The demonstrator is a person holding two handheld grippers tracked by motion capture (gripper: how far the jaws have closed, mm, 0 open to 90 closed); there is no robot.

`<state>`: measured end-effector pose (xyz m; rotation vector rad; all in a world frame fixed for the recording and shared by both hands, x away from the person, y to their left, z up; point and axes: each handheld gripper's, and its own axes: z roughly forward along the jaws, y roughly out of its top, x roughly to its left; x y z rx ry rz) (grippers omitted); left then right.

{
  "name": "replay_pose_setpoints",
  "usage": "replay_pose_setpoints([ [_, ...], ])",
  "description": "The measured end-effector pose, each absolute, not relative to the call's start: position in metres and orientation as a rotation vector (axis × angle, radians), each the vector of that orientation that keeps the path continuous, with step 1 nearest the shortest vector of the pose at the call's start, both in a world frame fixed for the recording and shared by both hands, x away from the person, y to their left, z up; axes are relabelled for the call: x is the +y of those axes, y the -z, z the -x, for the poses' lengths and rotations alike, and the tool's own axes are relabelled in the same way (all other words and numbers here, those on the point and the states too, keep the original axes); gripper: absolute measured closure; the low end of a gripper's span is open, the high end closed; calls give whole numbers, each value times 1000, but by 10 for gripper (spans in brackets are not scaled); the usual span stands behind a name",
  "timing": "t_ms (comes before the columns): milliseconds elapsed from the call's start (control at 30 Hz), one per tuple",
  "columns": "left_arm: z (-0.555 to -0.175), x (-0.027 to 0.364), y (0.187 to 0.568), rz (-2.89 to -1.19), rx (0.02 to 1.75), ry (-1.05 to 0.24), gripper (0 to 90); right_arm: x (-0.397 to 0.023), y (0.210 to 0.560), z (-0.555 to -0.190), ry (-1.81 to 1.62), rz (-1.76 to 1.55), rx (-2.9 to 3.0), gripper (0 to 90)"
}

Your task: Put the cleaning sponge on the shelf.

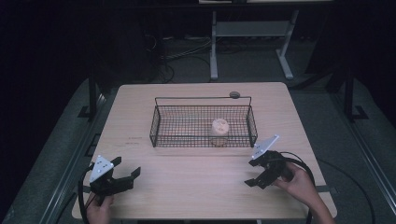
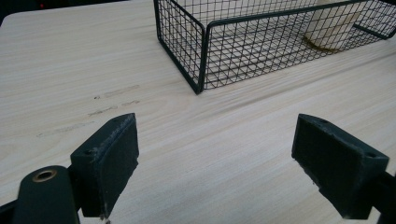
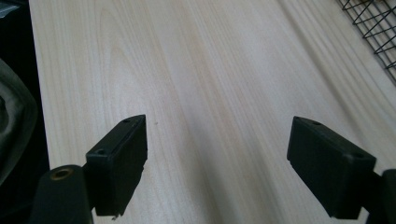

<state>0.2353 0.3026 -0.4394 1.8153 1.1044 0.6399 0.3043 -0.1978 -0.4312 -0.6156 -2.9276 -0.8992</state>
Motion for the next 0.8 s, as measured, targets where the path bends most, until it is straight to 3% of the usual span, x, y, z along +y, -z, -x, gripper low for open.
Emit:
replay_pose_setpoints([
  [800, -235, 300, 440, -1827, 1097, -634, 139, -206, 441, -286, 925, 675, -2933, 188],
])
